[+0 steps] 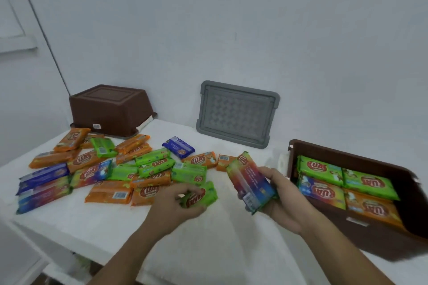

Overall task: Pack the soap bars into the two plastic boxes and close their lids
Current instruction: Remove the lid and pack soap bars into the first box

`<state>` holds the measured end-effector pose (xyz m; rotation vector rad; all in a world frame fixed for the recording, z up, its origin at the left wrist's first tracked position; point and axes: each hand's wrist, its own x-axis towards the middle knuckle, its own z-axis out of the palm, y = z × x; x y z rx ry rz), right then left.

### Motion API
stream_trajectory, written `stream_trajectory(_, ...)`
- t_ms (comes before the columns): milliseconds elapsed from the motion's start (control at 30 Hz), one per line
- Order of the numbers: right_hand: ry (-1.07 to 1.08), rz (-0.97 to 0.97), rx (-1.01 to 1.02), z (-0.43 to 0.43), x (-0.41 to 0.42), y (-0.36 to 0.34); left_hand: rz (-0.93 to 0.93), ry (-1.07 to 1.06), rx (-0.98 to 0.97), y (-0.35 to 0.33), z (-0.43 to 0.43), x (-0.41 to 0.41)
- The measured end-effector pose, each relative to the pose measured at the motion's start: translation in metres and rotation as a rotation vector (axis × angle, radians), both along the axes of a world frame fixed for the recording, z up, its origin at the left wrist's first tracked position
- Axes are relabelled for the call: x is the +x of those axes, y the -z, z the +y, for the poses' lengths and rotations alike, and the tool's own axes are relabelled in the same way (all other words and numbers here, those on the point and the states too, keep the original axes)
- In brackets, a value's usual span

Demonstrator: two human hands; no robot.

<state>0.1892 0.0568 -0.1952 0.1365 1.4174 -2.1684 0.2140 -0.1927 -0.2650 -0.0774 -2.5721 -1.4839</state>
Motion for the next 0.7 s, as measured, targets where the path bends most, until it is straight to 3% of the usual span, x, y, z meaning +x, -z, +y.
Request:
stream_trajectory(167, 0.107, 0.137, -0.124, 0.048, -0.003, -0.032, 0.072, 0.119, 0.114, -0.046, 0.058, -0.02)
stream_trajectory(333, 0.213, 0.235, 0.005, 0.115, -0.006, -0.051, 0.105, 0.286, 0.136, -0.087, 0.12, -0.042)
stream_trajectory(467, 0.331, 0.348, 0.329, 0.168, -0.01, -0.055, 0.123, 0.457, -0.017, -0.102, 0.17, -0.073)
stream_trajectory(567, 0.381, 0.442, 0.721, 0.204, -0.013, -0.047, 0.155, 0.556, -0.301, -0.099, 0.205, -0.097)
stream_trajectory(700, 0.124, 0.567, 1.217, 0.238, -0.011, -0.038, 0.261, 0.655, -0.615, -0.091, 0.244, -0.113)
